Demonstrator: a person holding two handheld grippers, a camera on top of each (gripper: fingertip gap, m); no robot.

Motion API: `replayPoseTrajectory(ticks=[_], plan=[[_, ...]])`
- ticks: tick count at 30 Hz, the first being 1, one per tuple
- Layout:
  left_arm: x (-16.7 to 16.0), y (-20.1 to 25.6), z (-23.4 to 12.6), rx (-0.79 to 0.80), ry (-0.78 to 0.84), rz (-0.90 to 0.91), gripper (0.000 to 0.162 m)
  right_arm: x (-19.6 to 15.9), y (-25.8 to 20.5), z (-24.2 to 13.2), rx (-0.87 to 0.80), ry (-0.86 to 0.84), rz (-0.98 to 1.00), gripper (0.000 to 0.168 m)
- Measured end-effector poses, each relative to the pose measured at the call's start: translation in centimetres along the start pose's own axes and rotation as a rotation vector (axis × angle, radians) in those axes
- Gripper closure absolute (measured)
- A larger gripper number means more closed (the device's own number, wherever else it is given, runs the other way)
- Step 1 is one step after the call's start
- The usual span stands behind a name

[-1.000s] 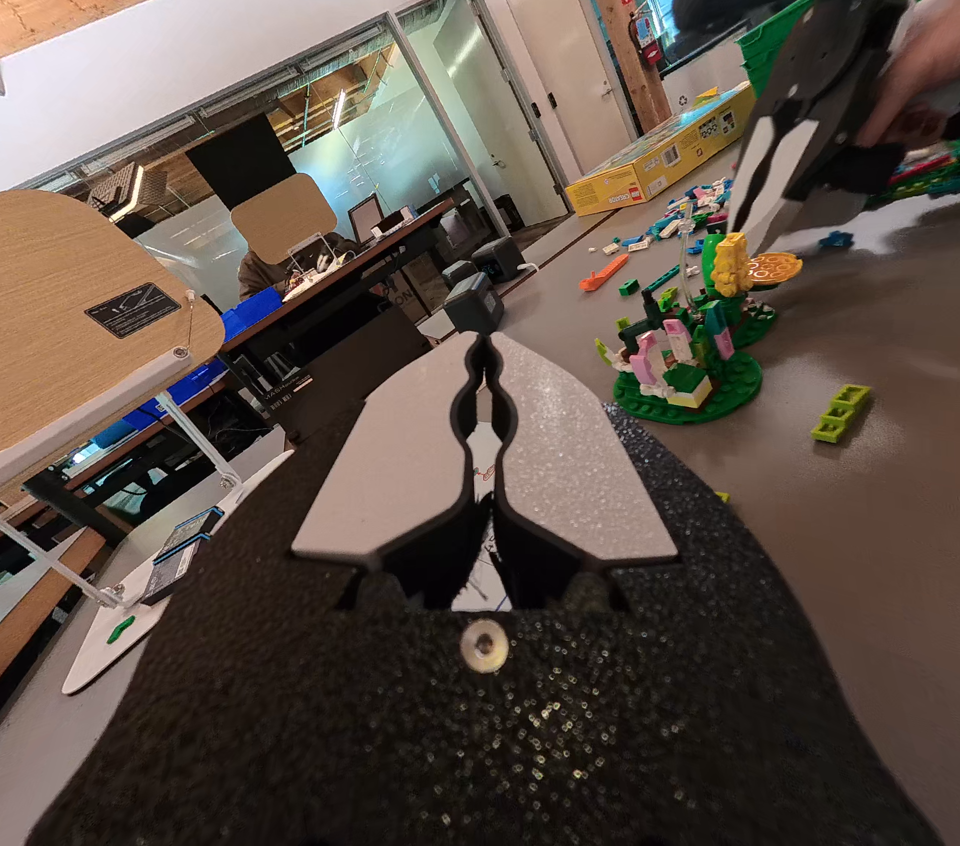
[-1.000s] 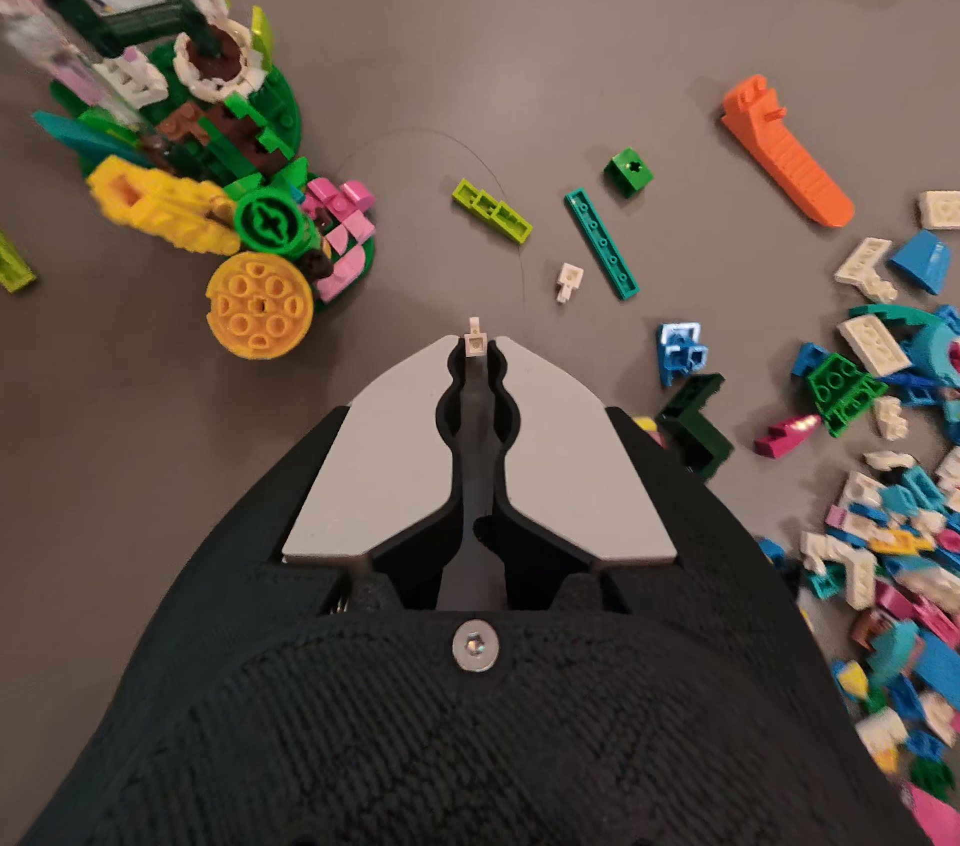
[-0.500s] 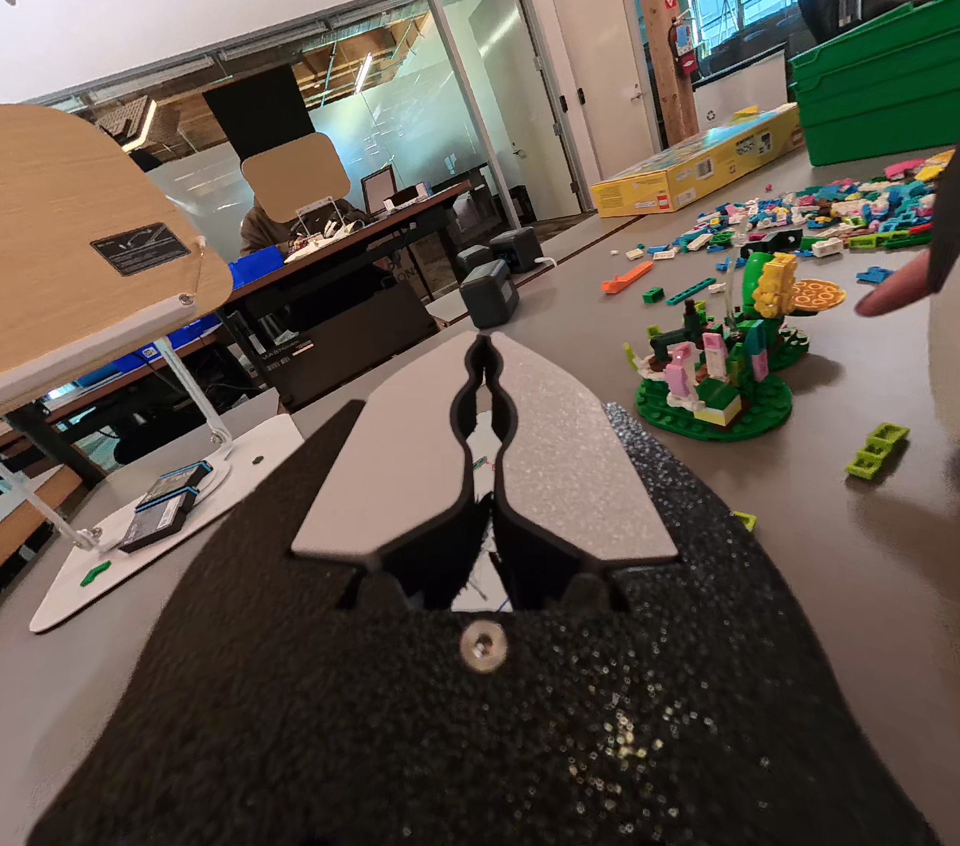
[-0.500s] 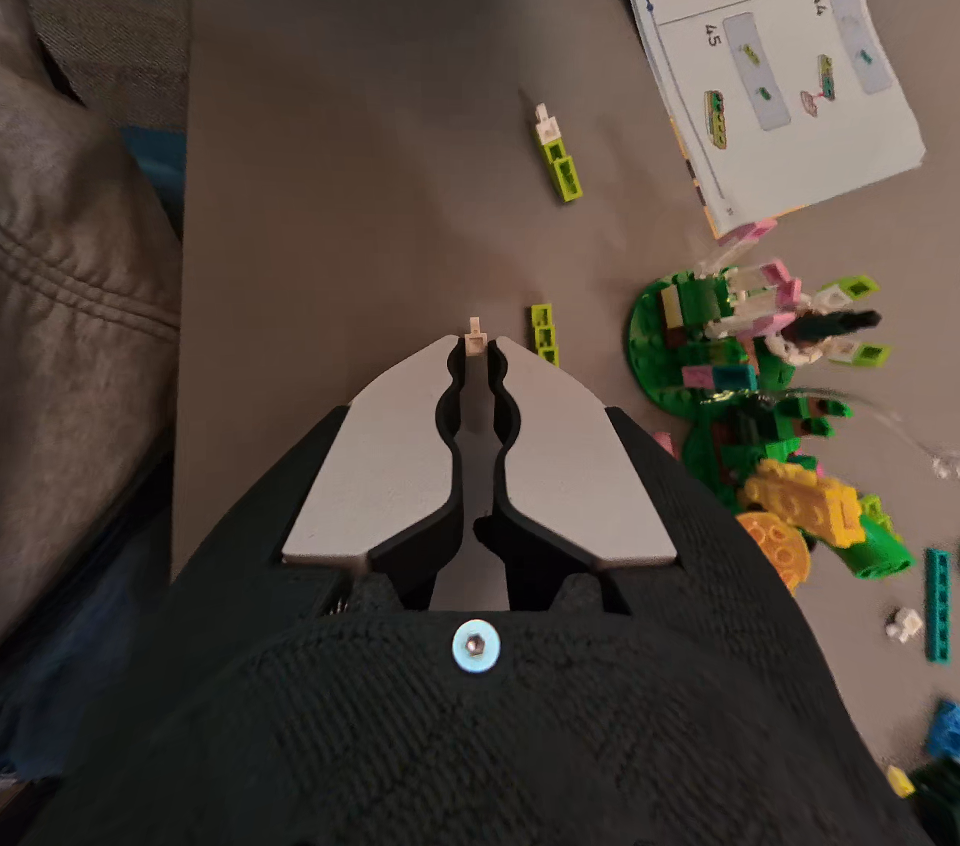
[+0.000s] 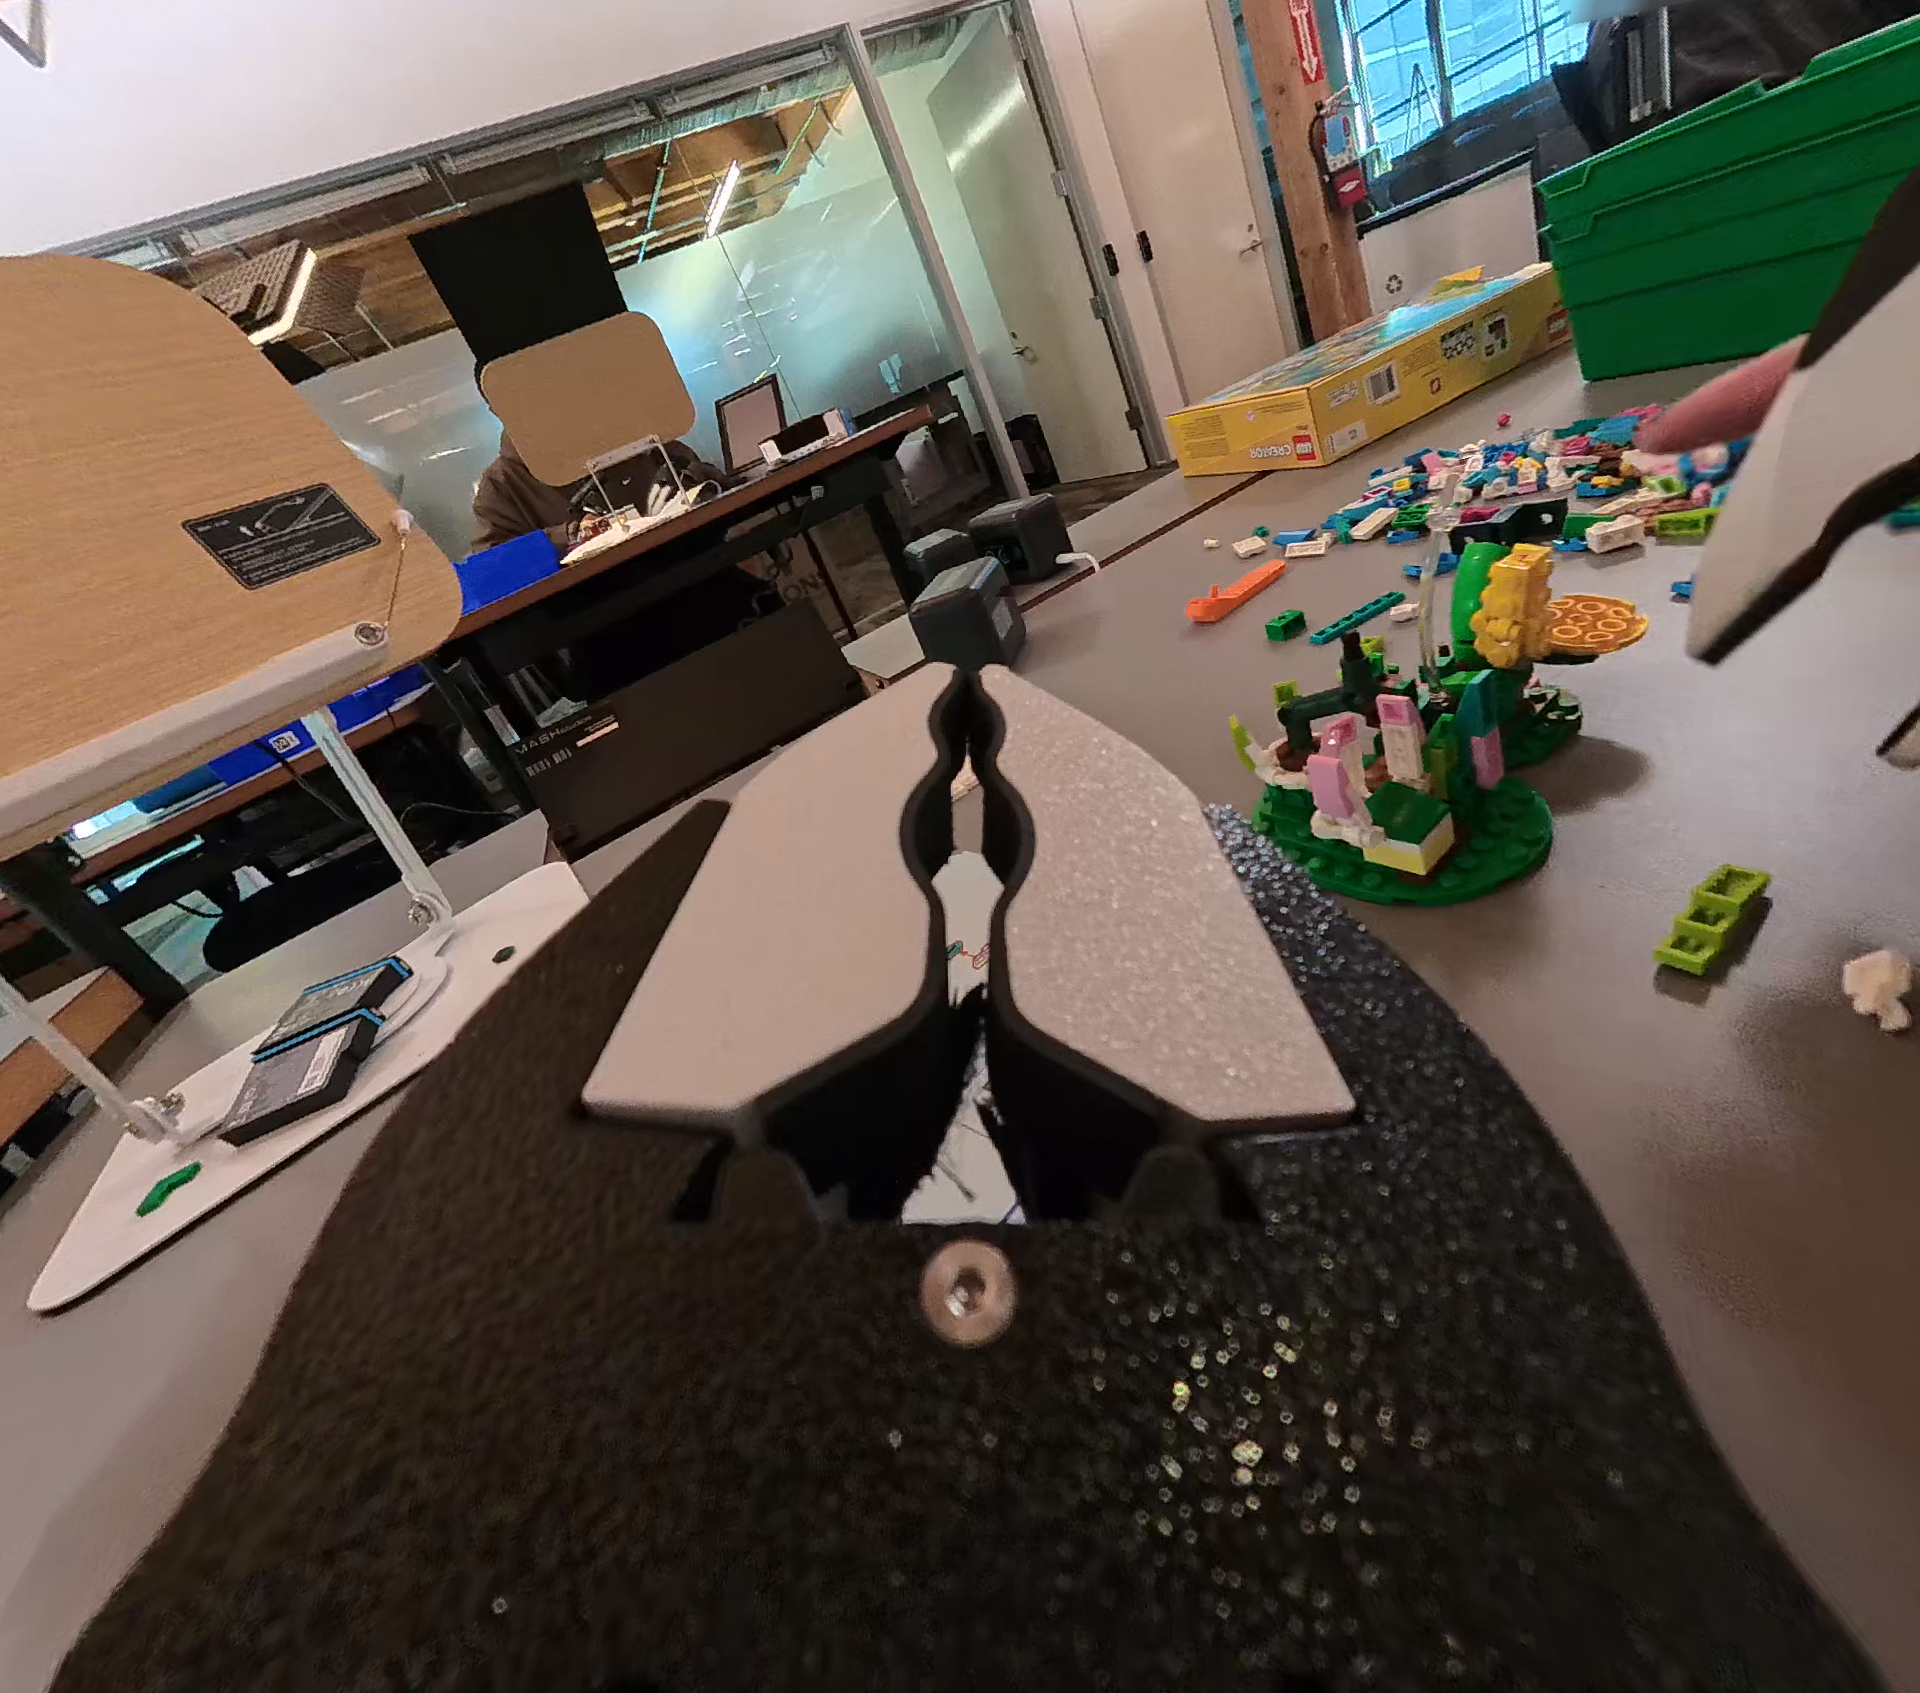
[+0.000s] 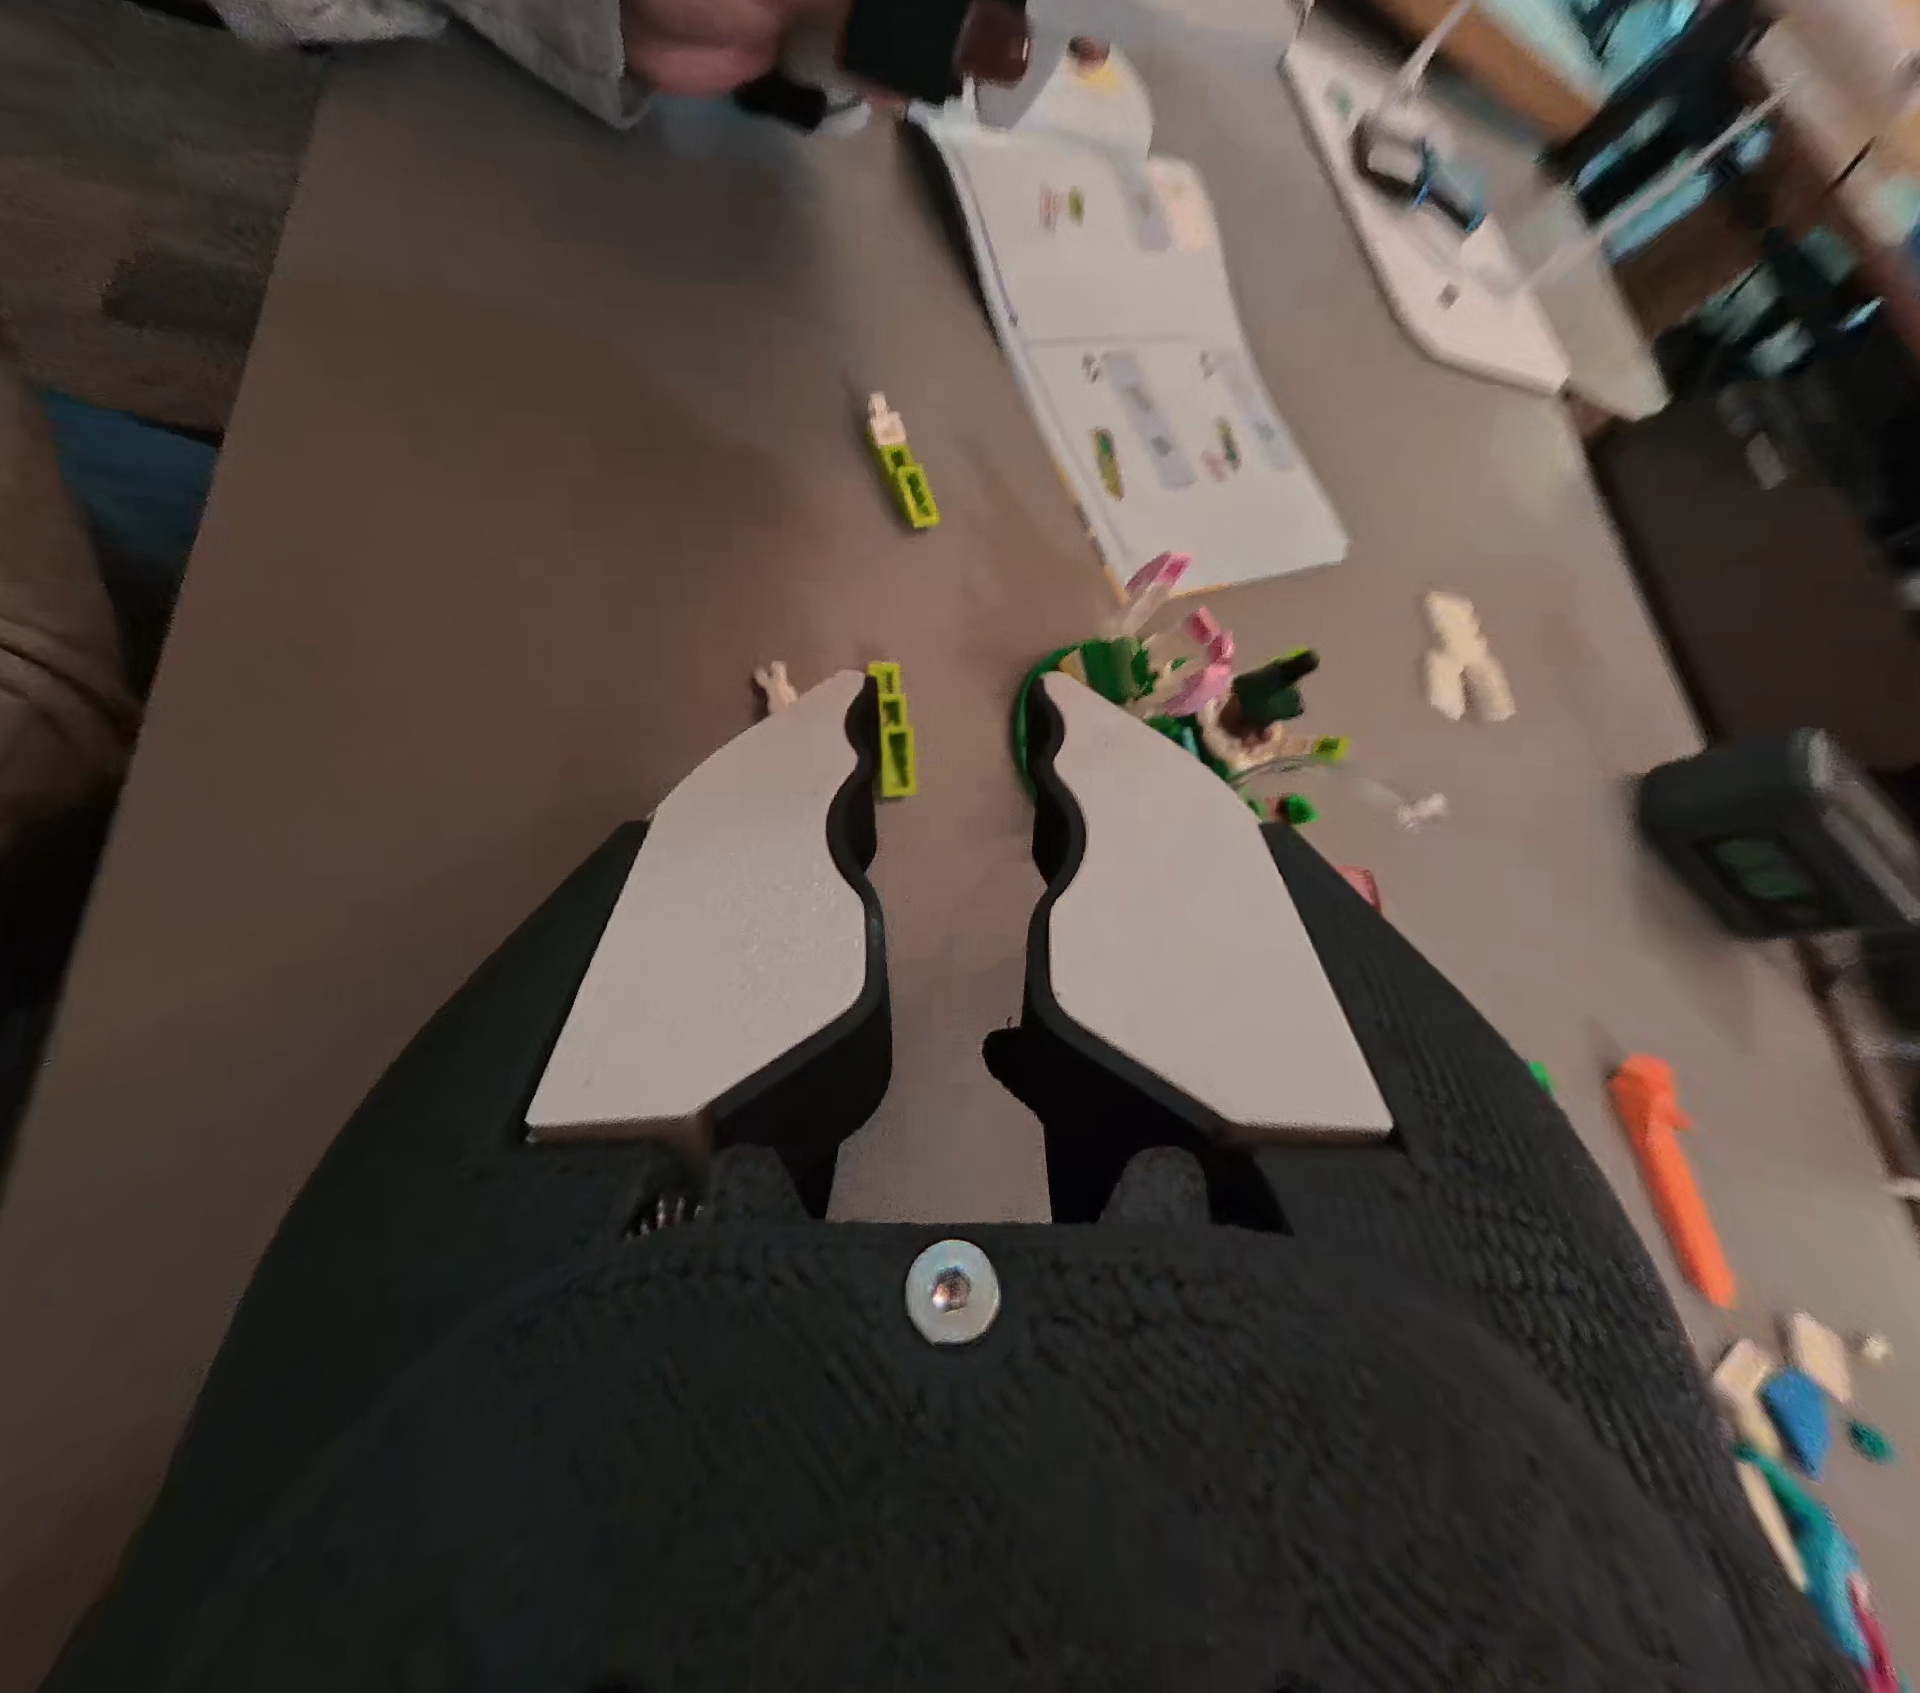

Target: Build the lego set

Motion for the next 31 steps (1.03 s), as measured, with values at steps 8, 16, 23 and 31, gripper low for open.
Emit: replayPoseTrajectory(ticks=[8,16,23,31], plan=[[-0.5,0.4,0.2,0.009,-0.029,0.078,0.162,-1.1,1.6,0.3,-0.284,0.385,-0.054,0.15],[1.1,1.1,-0.5,-0.03,0.162,0.143,0.162,-1.2,1.9,-0.5,-0.583,0.34,-0.074,0.167],[1.0,1.9,-1.4,-0.119,0.154,0.143,0.159,-0.7,1.1,0.1,-0.516,0.29,-0.058,0.168],[0.1,2.6,-0.2,-0.183,0.048,0.14,0.162,-1.0,1.1,-0.3,-0.559,0.269,-0.11,0.168]])
Point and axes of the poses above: each gripper's, where its closed fingertips meet, z out along the fingers, x out of its top, y = z × x across the jaws, the point moved 8 cm from there along -z, back along the fingers, and after that the axes turned 2 degrees about -z, right-handed, at the moved point
